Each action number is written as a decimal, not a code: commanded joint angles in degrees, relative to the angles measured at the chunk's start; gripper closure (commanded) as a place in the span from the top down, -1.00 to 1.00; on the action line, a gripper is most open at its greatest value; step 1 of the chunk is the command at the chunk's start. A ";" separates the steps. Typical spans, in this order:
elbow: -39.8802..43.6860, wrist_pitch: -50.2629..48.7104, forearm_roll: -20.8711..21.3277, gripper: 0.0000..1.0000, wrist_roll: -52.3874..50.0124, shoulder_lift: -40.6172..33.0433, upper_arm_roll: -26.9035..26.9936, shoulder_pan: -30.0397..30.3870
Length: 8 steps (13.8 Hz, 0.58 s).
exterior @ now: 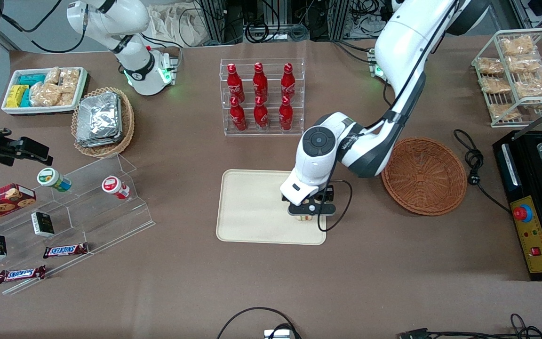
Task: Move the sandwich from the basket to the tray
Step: 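Lower the sandwich onto the tray and open the left gripper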
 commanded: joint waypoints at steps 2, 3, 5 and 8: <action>7.15 -12.58 -0.95 1.00 -1.43 -1.82 1.10 2.38; 7.34 -15.31 -0.69 1.00 -1.34 -3.05 1.10 3.35; 7.16 -18.40 -0.07 1.00 -1.08 -5.77 1.28 5.63; 7.07 -23.23 -0.16 1.00 0.58 -8.85 1.28 10.81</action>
